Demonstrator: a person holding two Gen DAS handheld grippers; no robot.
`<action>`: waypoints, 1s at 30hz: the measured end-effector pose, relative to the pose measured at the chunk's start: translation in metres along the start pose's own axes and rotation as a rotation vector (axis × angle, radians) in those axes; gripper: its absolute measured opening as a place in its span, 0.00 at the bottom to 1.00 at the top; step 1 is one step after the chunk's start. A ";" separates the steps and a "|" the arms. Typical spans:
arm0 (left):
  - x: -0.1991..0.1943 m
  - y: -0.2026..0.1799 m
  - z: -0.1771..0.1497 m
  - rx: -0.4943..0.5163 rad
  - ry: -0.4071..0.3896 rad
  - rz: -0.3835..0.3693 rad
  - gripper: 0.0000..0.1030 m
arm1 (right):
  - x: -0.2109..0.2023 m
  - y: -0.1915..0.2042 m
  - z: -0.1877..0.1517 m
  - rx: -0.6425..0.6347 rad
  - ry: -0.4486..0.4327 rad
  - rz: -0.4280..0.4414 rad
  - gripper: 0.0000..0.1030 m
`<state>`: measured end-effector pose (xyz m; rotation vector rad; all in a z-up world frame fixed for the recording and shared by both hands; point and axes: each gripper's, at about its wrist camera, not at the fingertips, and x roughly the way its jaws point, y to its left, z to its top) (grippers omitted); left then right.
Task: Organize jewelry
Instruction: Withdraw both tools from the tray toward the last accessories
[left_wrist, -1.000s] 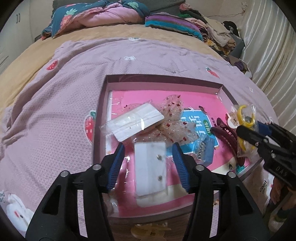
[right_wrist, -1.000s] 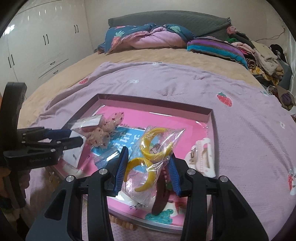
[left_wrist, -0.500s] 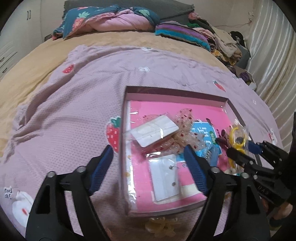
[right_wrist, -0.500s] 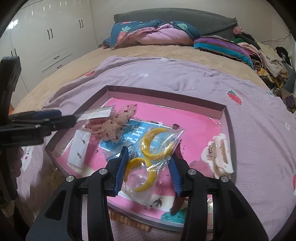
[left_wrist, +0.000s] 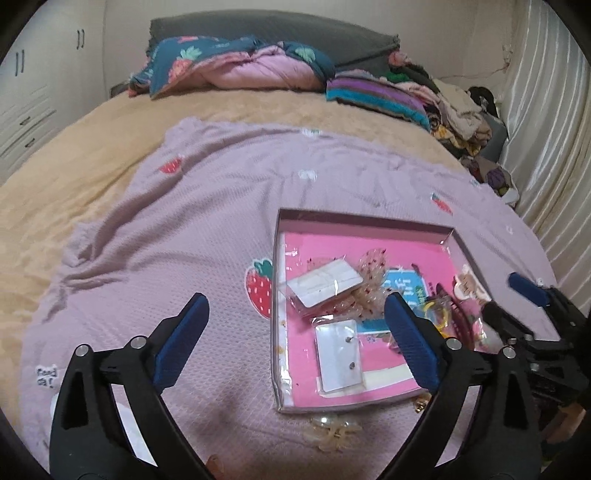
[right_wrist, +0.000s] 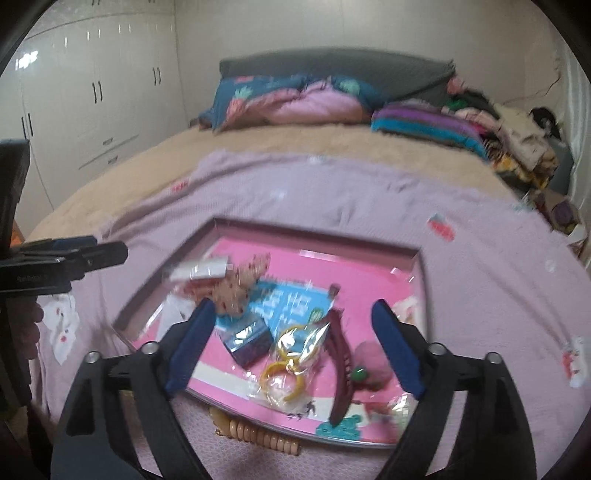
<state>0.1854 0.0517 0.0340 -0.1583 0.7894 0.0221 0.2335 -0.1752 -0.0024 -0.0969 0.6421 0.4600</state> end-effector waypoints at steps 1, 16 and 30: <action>-0.005 -0.001 0.000 0.000 -0.009 0.002 0.89 | -0.008 0.000 0.002 0.000 -0.018 -0.004 0.90; -0.073 -0.012 -0.011 -0.006 -0.105 0.014 0.91 | -0.083 0.006 0.000 0.009 -0.124 -0.038 0.94; -0.084 -0.002 -0.049 0.014 -0.071 0.066 0.91 | -0.108 0.022 -0.027 -0.005 -0.090 -0.057 0.94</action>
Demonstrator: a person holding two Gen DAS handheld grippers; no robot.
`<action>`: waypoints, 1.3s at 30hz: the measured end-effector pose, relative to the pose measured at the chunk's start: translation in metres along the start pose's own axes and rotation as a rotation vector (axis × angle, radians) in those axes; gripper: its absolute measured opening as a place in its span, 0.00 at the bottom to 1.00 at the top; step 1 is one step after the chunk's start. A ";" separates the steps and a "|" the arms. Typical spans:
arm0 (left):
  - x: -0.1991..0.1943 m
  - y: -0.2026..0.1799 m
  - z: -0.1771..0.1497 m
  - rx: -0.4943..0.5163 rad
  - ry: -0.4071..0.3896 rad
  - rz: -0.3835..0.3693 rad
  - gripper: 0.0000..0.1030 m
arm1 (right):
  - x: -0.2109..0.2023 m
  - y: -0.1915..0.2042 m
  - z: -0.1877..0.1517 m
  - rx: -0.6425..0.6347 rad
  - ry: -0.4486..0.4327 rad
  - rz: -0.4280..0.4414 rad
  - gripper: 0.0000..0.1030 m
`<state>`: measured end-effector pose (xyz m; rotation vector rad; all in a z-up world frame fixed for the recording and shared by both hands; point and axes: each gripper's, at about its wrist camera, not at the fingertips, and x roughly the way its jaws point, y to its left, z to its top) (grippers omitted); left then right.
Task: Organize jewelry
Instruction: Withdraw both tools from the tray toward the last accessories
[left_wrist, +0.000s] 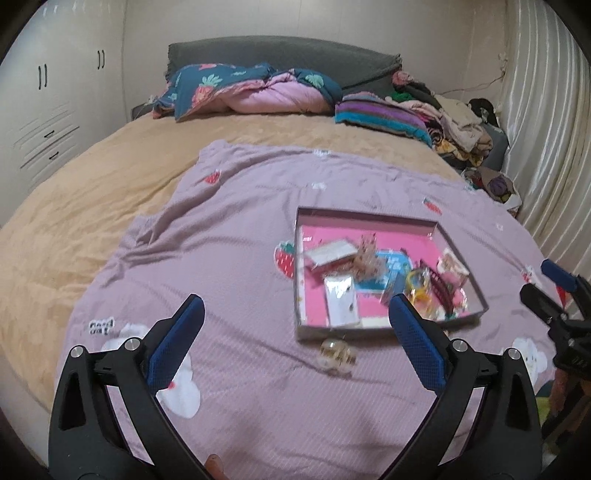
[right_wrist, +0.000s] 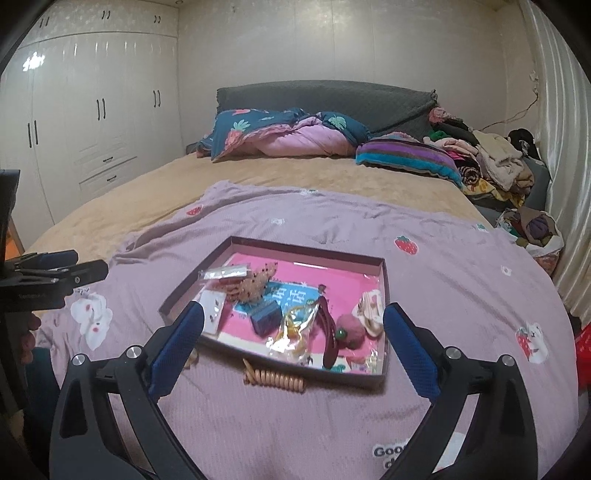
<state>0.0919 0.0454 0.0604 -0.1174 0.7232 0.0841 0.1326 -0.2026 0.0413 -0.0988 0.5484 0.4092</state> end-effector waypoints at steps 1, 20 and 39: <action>0.002 0.001 -0.004 0.005 0.008 0.003 0.91 | 0.000 0.000 -0.003 0.003 0.008 -0.001 0.94; 0.038 -0.010 -0.044 0.066 0.126 -0.016 0.91 | 0.033 -0.009 -0.059 0.036 0.158 -0.016 0.94; 0.105 -0.027 -0.066 0.065 0.261 -0.140 0.65 | 0.090 0.004 -0.088 0.000 0.248 0.049 0.94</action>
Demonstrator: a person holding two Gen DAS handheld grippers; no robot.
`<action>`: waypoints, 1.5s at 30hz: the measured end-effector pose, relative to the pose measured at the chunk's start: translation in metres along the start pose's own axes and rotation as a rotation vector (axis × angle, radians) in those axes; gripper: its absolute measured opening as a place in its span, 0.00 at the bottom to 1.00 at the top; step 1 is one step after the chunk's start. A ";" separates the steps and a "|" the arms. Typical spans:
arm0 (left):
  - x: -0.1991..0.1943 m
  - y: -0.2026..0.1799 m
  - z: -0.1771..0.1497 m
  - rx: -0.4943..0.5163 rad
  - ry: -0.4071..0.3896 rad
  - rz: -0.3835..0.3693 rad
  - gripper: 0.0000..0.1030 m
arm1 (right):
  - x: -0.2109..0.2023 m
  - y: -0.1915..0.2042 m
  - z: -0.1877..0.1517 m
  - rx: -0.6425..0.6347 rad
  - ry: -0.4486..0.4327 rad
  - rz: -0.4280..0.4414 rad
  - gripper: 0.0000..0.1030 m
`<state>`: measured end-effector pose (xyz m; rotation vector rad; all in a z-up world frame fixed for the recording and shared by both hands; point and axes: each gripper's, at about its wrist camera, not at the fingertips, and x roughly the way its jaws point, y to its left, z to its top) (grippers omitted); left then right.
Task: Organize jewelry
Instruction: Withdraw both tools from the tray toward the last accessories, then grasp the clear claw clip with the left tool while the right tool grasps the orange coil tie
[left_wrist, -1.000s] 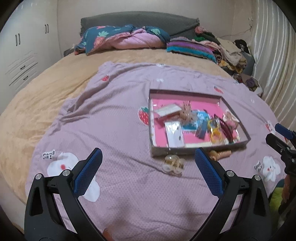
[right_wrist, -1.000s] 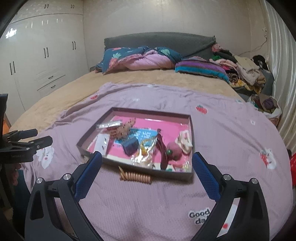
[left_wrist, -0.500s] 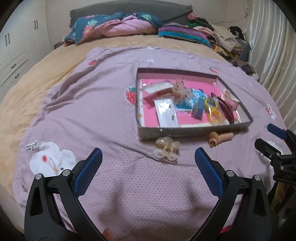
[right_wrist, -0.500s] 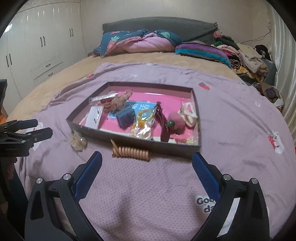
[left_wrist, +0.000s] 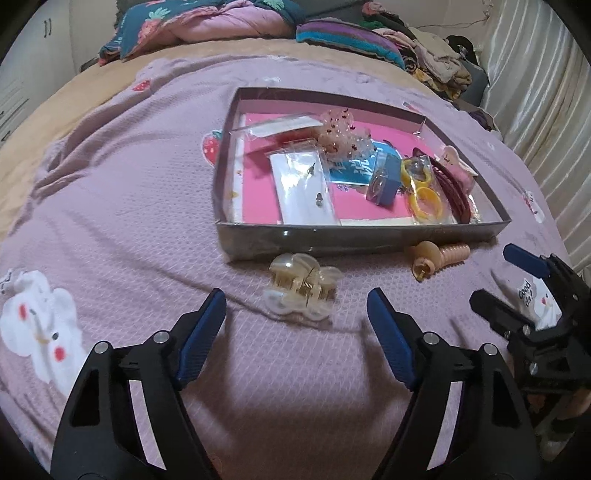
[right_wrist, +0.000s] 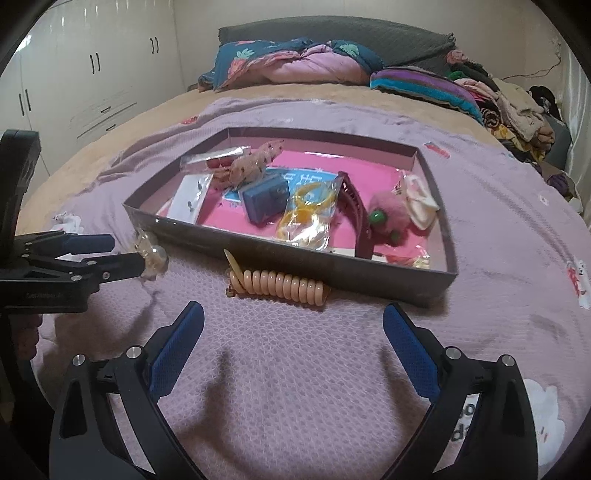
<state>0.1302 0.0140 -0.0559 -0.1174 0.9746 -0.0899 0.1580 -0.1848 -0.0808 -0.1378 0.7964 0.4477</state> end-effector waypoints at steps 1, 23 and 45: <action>0.005 -0.001 0.002 -0.002 0.007 -0.008 0.62 | 0.003 0.000 0.000 0.002 0.002 0.001 0.94; -0.007 0.000 -0.002 -0.002 -0.011 -0.016 0.38 | 0.047 0.005 0.010 0.073 0.051 0.013 0.65; -0.035 -0.006 0.002 -0.007 -0.063 -0.027 0.38 | 0.023 -0.010 0.002 0.192 0.057 0.114 0.59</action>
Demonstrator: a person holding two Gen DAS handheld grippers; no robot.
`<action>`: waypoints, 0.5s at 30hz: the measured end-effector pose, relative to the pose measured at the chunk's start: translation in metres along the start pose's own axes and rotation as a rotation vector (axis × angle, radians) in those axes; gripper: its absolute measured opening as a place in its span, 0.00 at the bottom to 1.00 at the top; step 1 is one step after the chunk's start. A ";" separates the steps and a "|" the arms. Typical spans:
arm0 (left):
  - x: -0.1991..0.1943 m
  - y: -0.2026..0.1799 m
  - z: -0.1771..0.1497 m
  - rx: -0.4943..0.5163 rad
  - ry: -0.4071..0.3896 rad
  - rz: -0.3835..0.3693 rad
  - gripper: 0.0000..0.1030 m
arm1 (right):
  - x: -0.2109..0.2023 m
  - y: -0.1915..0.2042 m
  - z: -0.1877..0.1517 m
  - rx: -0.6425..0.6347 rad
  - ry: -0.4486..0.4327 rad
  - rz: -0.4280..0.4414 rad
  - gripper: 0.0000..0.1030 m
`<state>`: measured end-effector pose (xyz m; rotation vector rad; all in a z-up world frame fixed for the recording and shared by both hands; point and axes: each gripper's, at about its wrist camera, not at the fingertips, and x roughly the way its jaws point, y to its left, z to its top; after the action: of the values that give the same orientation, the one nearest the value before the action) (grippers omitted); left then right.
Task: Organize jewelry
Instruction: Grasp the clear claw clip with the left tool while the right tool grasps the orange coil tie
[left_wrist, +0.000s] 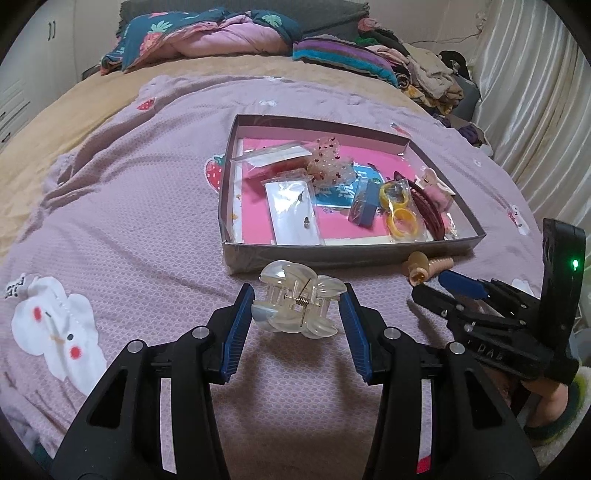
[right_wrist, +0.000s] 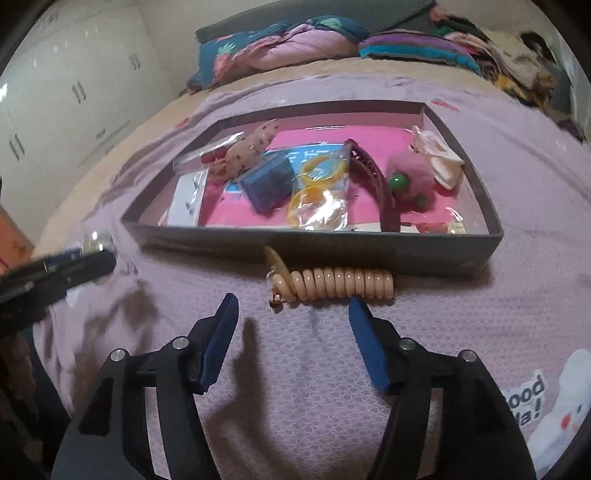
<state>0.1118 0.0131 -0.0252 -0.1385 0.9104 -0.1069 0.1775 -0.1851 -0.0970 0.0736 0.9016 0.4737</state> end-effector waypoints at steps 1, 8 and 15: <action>0.001 0.000 0.000 -0.001 0.000 -0.002 0.38 | 0.001 -0.004 0.002 0.029 0.003 0.018 0.60; 0.003 -0.003 0.000 0.002 0.006 -0.012 0.38 | 0.014 -0.036 0.008 0.343 0.016 0.148 0.62; 0.004 -0.013 -0.001 0.021 0.011 -0.021 0.38 | 0.012 -0.049 0.001 0.490 -0.045 0.143 0.31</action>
<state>0.1128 -0.0007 -0.0268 -0.1280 0.9185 -0.1363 0.2026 -0.2240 -0.1174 0.5968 0.9560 0.3726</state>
